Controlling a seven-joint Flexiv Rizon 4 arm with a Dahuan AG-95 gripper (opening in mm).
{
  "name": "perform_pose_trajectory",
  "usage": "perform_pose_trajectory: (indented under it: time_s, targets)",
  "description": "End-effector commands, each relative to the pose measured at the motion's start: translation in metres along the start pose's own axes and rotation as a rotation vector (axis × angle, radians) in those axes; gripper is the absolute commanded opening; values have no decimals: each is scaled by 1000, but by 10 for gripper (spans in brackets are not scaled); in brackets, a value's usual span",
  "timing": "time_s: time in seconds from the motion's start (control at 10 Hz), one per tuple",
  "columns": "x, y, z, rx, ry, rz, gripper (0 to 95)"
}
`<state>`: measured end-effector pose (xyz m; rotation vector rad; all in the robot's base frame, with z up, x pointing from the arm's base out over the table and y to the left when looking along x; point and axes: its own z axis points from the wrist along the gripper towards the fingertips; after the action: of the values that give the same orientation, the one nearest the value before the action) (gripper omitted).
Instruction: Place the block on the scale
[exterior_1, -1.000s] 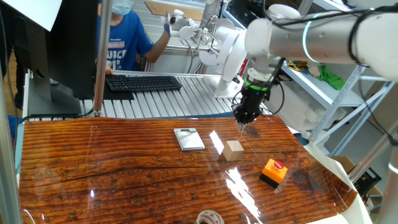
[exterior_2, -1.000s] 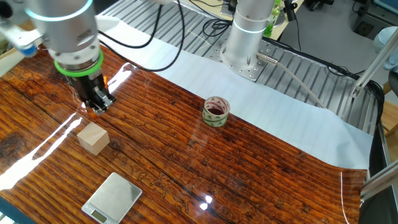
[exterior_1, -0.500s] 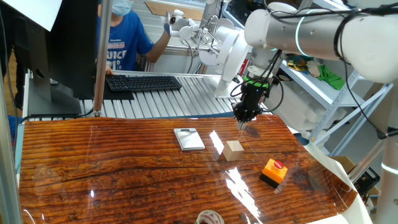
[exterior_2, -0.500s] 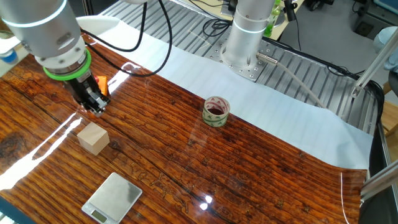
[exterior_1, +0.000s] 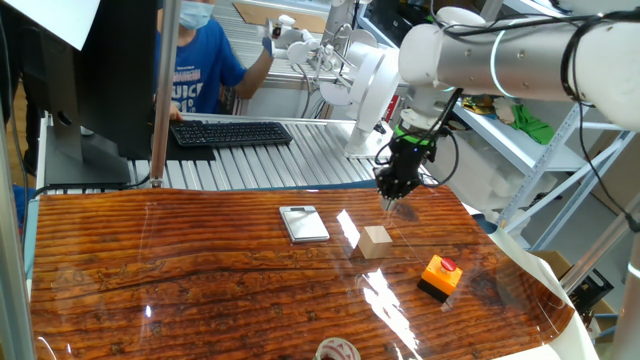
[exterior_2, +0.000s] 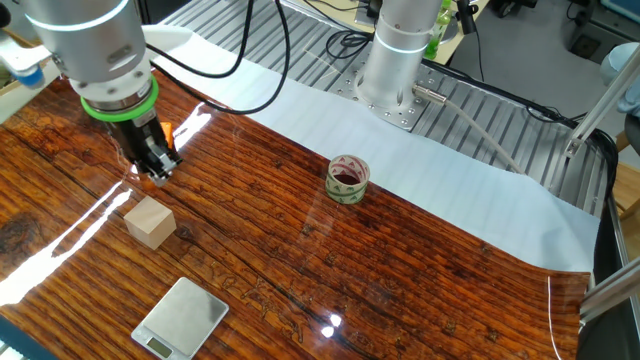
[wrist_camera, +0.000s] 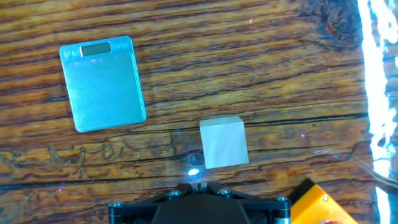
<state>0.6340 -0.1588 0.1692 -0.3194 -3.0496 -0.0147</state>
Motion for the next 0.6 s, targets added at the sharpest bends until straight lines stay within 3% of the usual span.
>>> perform_pose_trajectory:
  time_s: [0.1, 0.3, 0.6]
  targets:
    - [3, -1, 1, 22, -51, -12, 0]
    - [3, -1, 1, 24, -36, -18, 0]
    - [3, -1, 1, 39, -90, 30, 0]
